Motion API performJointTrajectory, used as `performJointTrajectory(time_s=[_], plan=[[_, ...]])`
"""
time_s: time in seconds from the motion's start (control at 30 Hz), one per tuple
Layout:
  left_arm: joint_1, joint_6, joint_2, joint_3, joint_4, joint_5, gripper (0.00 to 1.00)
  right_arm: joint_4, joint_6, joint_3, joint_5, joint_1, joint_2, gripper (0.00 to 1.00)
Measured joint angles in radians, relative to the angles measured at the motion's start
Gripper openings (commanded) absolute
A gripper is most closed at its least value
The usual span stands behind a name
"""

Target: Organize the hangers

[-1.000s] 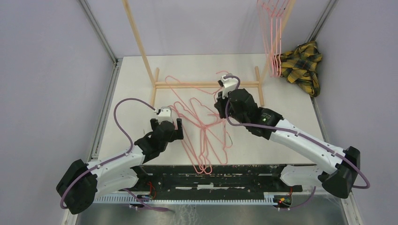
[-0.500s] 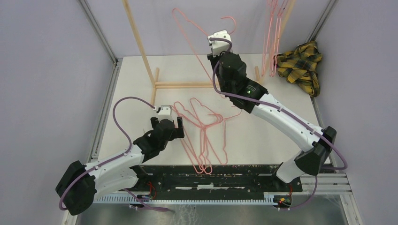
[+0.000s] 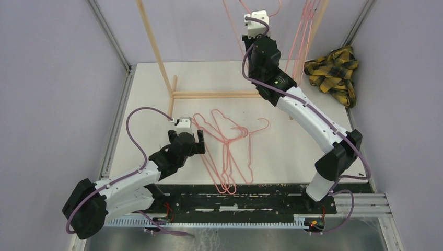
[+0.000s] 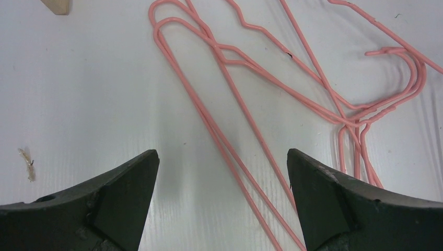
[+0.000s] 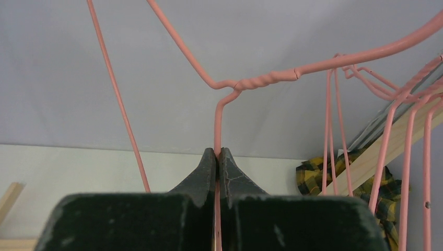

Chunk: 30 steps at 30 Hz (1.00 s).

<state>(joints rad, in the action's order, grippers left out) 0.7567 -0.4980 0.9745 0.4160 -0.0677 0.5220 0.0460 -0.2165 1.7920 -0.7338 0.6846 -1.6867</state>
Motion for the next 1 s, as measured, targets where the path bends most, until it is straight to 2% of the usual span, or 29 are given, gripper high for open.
performJointTrajectory(time_s=[0.53, 0.87, 1.0], plan=[[0.0, 0.0, 0.034, 0.017, -0.006, 0.009, 0.99, -0.042, 0.007, 0.267, 0.061, -0.092, -0.196, 0.01], [0.0, 0.0, 0.04, 0.032, -0.012, 0.023, 0.99, -0.186, 0.062, 0.513, 0.096, -0.162, -0.346, 0.0], [0.0, 0.0, 0.04, 0.032, -0.015, 0.023, 0.99, -0.217, 0.083, 0.523, 0.106, -0.188, -0.366, 0.01]])
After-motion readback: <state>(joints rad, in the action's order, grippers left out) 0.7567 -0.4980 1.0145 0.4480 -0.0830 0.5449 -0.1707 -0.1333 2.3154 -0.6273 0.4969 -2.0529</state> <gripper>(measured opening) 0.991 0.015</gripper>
